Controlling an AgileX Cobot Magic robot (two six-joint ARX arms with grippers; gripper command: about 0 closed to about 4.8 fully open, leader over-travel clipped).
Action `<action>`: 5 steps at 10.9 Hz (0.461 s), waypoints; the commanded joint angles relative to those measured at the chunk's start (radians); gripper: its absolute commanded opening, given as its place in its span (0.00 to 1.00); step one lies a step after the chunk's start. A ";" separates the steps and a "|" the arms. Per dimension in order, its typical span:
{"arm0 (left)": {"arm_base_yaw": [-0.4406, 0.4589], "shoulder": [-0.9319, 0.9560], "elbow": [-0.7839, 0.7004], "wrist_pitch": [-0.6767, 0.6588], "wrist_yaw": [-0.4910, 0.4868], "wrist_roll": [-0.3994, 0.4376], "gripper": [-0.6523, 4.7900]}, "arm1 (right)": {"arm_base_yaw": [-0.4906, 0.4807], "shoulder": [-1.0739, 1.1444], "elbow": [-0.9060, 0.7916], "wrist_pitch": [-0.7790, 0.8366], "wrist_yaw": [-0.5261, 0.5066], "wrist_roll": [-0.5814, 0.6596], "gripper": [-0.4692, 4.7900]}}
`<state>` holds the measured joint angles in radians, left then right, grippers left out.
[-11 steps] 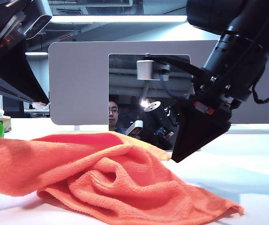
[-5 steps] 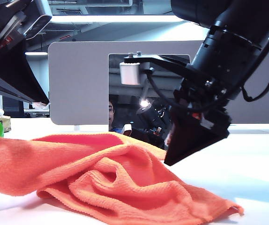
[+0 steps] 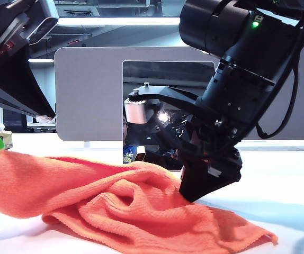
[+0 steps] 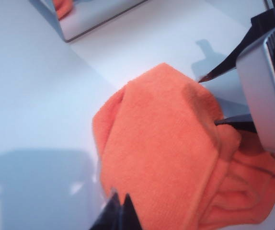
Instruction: Pick up the cloth from the table and use it to cover the mirror.
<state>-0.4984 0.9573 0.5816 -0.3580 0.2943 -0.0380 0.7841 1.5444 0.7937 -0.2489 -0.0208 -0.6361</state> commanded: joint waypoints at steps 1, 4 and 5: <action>0.000 -0.002 0.004 0.000 -0.002 0.006 0.12 | 0.014 0.002 0.000 -0.007 -0.003 -0.014 0.47; 0.000 -0.002 0.004 0.001 -0.002 0.006 0.12 | 0.014 0.002 0.001 0.046 0.004 -0.014 0.22; 0.000 -0.002 0.004 0.000 -0.002 0.005 0.12 | 0.014 0.001 0.001 0.058 0.022 -0.014 0.11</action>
<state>-0.4984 0.9573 0.5816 -0.3630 0.2935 -0.0380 0.7967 1.5497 0.7914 -0.2134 -0.0177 -0.6487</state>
